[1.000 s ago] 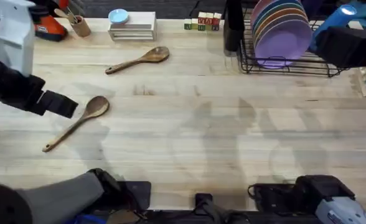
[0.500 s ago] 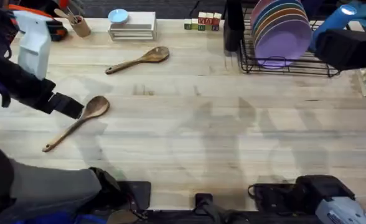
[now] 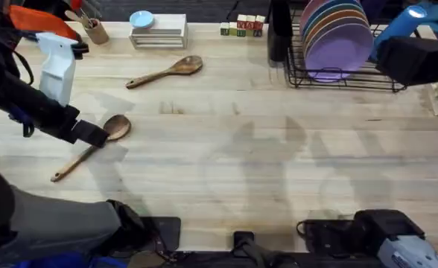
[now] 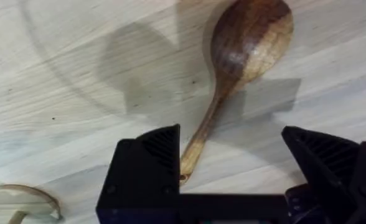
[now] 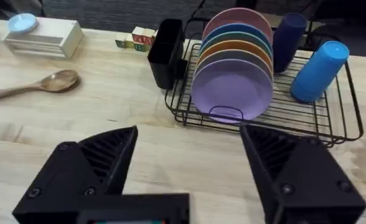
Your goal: Pick up the spoon on the table one by one and put them onto the rack
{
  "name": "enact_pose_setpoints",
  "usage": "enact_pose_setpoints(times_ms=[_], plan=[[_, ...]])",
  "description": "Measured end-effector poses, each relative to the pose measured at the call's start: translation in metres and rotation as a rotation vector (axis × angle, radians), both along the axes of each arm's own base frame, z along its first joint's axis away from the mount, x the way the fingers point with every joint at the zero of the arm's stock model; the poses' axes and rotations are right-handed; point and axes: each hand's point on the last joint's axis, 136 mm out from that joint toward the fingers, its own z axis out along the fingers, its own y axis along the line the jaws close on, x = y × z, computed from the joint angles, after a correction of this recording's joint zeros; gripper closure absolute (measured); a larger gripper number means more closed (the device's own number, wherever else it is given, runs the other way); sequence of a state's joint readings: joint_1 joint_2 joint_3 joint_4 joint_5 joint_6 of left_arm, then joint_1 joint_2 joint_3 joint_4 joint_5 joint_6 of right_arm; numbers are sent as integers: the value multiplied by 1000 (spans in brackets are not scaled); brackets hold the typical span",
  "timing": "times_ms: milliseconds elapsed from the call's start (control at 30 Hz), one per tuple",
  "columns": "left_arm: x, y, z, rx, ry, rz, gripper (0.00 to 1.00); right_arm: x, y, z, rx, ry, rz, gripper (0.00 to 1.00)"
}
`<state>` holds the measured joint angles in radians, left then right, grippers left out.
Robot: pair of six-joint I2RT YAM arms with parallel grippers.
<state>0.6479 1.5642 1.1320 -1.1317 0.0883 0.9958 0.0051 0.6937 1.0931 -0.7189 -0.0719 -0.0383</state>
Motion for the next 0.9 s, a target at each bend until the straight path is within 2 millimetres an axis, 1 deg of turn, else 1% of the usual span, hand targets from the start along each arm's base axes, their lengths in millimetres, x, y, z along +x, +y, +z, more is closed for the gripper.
enact_pose_setpoints(times_ms=[200, 233, 333, 633, 900], plan=[[2, 2, -2, 8, -6, 0, 6, 0, 0, 0, -22, -3, 10, 8], [0, 1, -10, -5, 11, 0, 5, 0, 0, 0, -33, -4, 14, 8], [-2, -1, -22, -27, 40, 0, 5, 0, 0, 0, -37, -4, 16, 8], [-5, -3, -45, -75, 105, 5, 5, 0, 0, 0, -41, -5, 18, 8], [-2, -2, -47, -77, 116, 31, 7, 0, 0, 0, -41, -5, 18, 8]])
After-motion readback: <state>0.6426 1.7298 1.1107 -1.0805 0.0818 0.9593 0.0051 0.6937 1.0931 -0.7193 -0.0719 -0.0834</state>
